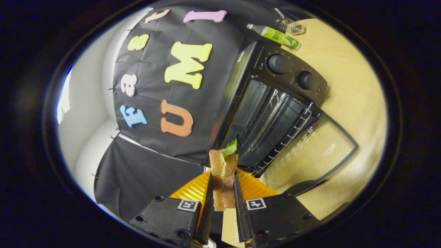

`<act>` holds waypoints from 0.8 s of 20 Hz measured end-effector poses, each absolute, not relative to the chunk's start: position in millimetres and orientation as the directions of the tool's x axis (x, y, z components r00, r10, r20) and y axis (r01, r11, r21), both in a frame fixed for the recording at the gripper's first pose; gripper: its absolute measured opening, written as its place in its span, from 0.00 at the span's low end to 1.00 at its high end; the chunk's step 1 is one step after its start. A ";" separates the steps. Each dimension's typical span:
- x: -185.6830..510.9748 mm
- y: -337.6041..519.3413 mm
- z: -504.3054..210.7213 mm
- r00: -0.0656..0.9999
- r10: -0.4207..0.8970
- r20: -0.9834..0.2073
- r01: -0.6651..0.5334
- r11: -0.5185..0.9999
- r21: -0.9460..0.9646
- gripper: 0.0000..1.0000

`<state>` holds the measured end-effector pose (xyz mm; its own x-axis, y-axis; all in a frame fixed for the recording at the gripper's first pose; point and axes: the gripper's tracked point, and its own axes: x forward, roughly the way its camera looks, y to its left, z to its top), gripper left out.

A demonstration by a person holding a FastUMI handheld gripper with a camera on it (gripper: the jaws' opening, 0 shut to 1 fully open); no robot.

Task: Open the toaster oven, put the food inside, and close the toaster oven door.

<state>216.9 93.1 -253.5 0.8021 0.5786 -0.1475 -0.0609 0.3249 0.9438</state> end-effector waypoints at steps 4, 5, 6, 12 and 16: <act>261.3 85.9 -271.7 0.839 0.517 -0.171 -0.009 0.327 0.945 0.36; 273.5 82.2 -270.6 0.854 0.496 -0.160 -0.007 0.317 0.948 0.36; 288.2 77.0 -269.4 0.866 0.478 -0.146 -0.005 0.301 0.954 0.36; 337.1 73.9 -283.2 0.904 0.394 -0.166 0.019 0.352 0.936 0.36; 355.8 77.6 -301.3 0.906 0.369 -0.205 0.023 0.442 0.897 0.37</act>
<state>355.8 77.6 -301.3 0.9063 0.3694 -0.2054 0.0228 0.4424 0.8965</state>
